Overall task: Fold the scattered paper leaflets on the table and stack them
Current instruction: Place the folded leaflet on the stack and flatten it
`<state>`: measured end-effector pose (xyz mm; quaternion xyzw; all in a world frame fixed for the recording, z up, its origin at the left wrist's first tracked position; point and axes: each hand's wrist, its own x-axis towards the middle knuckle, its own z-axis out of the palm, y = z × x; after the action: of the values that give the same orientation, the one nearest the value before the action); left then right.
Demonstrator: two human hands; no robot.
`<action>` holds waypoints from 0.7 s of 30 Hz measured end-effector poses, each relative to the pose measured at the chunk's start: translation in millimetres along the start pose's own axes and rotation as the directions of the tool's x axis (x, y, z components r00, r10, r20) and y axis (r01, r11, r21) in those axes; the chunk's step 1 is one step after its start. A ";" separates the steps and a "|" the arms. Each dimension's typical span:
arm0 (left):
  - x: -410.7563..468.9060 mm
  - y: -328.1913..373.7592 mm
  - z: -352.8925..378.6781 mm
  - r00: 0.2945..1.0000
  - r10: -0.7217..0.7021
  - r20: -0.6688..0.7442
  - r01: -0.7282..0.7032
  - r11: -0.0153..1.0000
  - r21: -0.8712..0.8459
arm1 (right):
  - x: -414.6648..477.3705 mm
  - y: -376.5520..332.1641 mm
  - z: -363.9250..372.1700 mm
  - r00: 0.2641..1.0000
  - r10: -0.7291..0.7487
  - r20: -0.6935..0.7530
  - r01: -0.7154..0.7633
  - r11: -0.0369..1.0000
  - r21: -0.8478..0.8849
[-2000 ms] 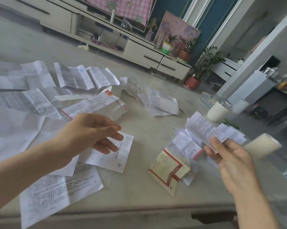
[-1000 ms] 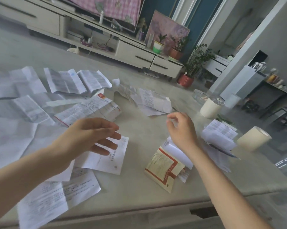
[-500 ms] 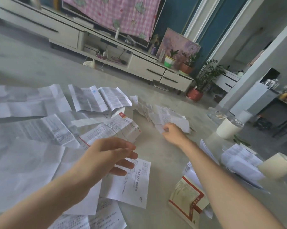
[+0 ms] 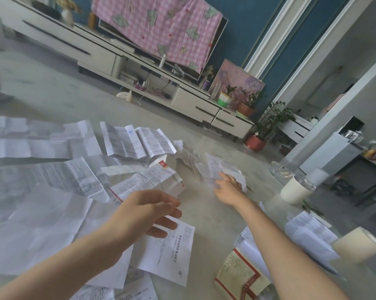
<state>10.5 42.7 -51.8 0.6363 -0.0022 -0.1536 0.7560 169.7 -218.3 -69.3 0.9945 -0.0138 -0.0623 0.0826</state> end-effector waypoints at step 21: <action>3.4 0.5 -13.7 0.980 0.195 0.028 -0.192 0.977 -0.091 | -151.0 -96.7 -96.6 0.930 0.039 -0.365 0.362 -0.257 0.896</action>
<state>16.6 55.1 -54.5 0.5964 -0.0714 -0.0909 0.7943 33.7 -101.5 27.6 0.6669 0.0887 0.0901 -0.7343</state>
